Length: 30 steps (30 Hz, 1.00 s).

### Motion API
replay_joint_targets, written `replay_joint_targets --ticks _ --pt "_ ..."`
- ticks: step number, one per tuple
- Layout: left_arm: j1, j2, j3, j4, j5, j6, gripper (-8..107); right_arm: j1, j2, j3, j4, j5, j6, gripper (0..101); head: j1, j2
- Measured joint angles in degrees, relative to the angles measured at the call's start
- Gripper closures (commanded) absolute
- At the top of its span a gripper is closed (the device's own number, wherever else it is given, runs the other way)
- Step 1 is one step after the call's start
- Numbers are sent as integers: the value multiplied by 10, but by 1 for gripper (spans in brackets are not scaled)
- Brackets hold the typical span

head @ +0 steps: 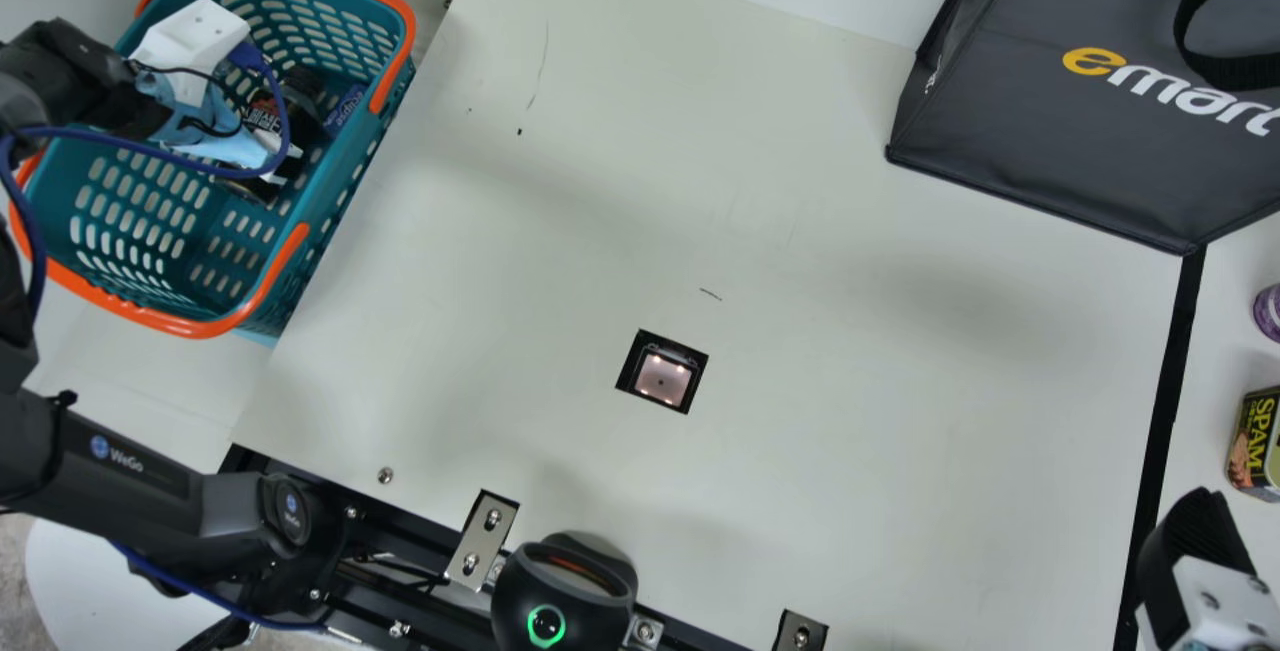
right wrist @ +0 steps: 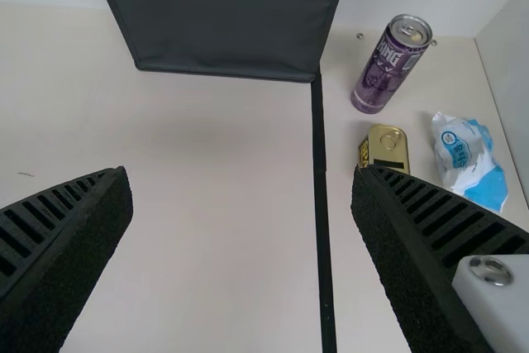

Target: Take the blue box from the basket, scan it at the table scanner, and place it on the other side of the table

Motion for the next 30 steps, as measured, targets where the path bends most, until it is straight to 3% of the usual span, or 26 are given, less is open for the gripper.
replay_joint_targets --ticks 30 --pt "-52 157 -145 31 -28 -52 9 0 0 0 0 0 0 6 0 1"
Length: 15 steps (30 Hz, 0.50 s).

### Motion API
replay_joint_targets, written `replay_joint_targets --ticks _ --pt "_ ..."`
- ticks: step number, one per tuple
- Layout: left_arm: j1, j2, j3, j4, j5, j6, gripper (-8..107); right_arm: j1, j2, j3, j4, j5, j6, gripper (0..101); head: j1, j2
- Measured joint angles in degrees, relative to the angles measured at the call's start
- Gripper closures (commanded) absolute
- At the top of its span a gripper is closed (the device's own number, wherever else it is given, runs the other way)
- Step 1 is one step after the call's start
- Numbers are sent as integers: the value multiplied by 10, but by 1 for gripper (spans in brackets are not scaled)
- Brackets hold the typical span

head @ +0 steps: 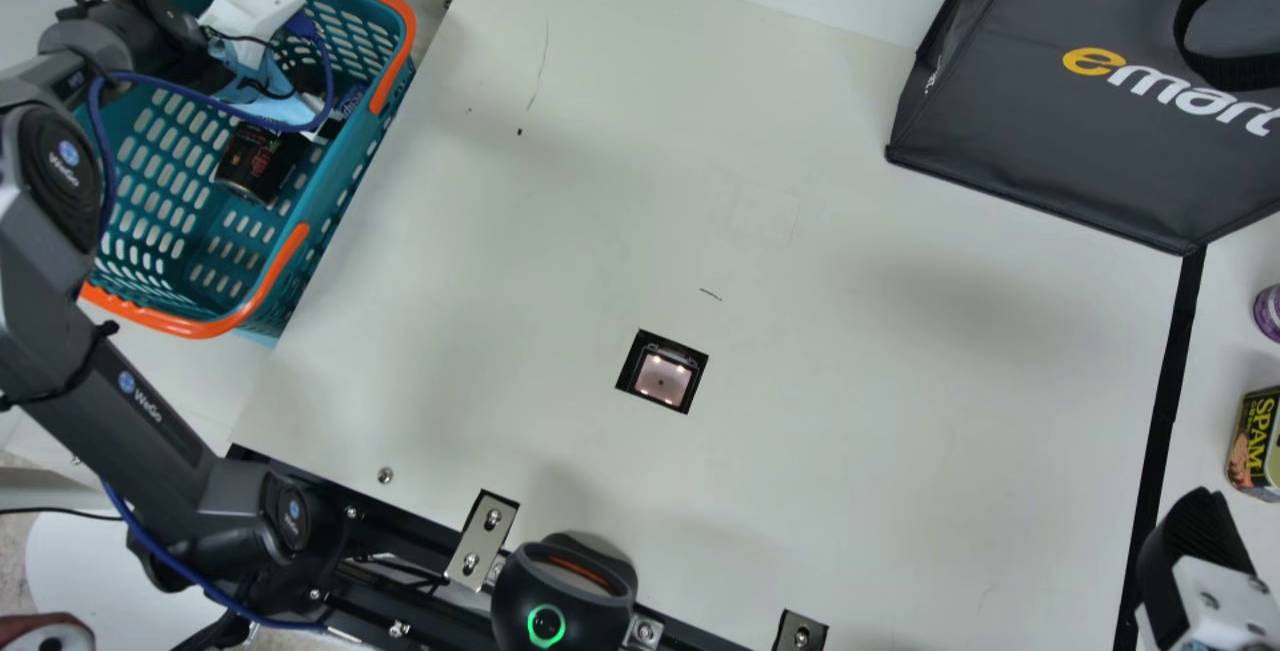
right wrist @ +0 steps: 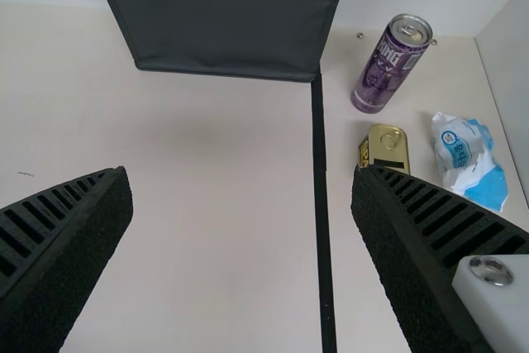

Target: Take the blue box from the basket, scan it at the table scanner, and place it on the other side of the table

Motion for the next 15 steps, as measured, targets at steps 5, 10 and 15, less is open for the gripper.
replay_joint_targets --ticks 5,10,15 --pt "-4 13 -17 -3 10 -6 9 0 0 0 0 0 0 6 0 -1" --pt "-8 21 -30 -18 30 -8 9 0 0 0 0 1 0 6 0 -1" --pt "-13 24 -31 -33 50 -2 9 0 0 0 0 1 0 6 0 0"
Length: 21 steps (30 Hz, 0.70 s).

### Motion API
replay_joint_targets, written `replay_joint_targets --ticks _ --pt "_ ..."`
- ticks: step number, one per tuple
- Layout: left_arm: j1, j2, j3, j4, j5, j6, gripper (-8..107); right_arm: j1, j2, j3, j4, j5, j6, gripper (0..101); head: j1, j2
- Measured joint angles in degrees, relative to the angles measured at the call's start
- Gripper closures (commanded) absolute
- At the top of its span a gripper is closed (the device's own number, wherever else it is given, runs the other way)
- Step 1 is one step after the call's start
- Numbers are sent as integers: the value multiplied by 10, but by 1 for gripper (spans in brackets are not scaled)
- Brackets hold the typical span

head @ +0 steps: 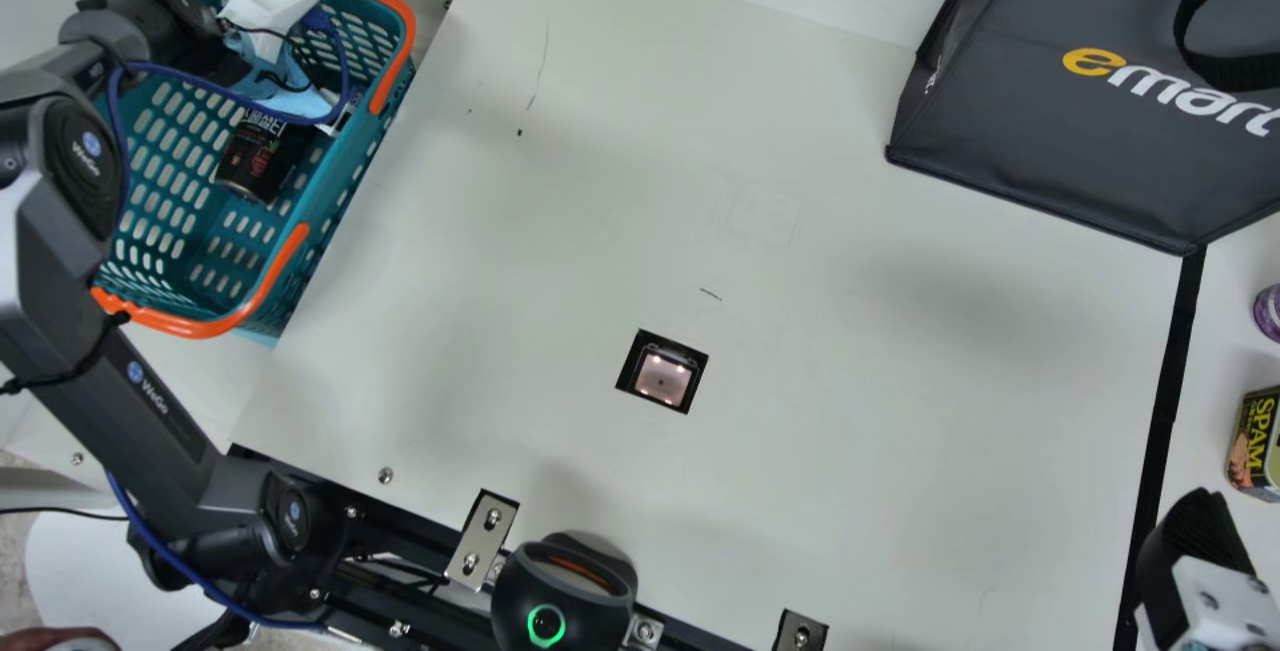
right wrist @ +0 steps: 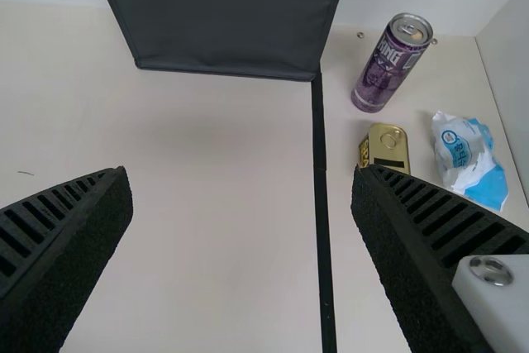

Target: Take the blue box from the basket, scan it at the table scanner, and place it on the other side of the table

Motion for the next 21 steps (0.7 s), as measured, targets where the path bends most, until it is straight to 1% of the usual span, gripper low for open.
replay_joint_targets --ticks 12,21 --pt "-7 5 13 -28 9 26 9 0 0 0 0 0 0 6 0 -1" --pt "-18 8 29 -47 -13 66 9 0 0 0 0 0 0 6 0 0"
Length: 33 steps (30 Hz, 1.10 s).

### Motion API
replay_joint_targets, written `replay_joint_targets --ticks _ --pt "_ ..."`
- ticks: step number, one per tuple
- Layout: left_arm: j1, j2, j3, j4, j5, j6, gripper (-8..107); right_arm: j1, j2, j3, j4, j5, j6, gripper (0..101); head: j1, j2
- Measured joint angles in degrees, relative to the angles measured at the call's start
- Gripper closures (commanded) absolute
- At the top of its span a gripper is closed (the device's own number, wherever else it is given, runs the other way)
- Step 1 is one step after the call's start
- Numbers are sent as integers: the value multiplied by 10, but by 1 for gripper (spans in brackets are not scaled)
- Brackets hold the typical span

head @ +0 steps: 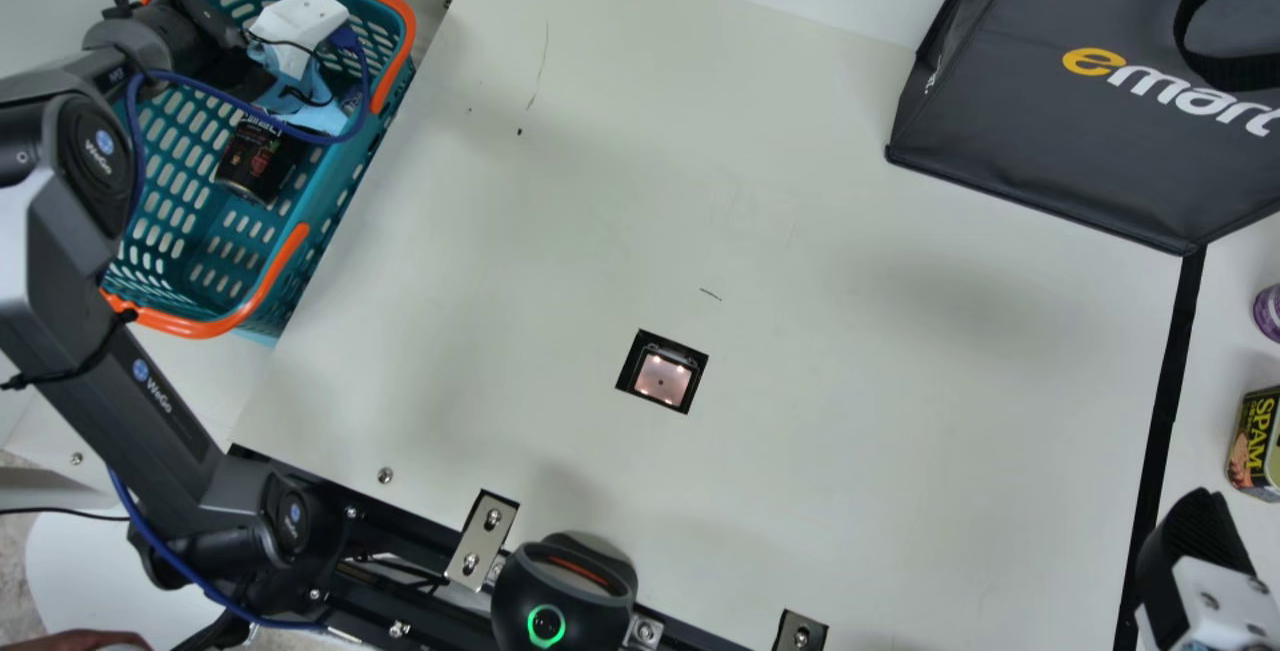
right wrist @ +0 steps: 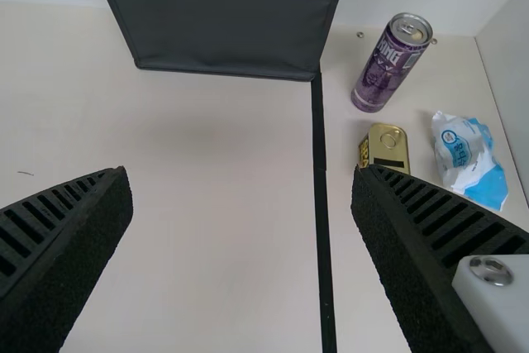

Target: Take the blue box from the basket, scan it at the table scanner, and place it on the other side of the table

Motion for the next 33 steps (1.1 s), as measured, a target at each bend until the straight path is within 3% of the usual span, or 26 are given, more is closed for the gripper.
replay_joint_targets --ticks 20,33 --pt "-15 55 -32 20 -23 -6 9 0 0 0 0 0 0 6 0 0" --pt "-11 56 -40 16 29 -35 9 0 0 0 0 0 0 6 0 0"
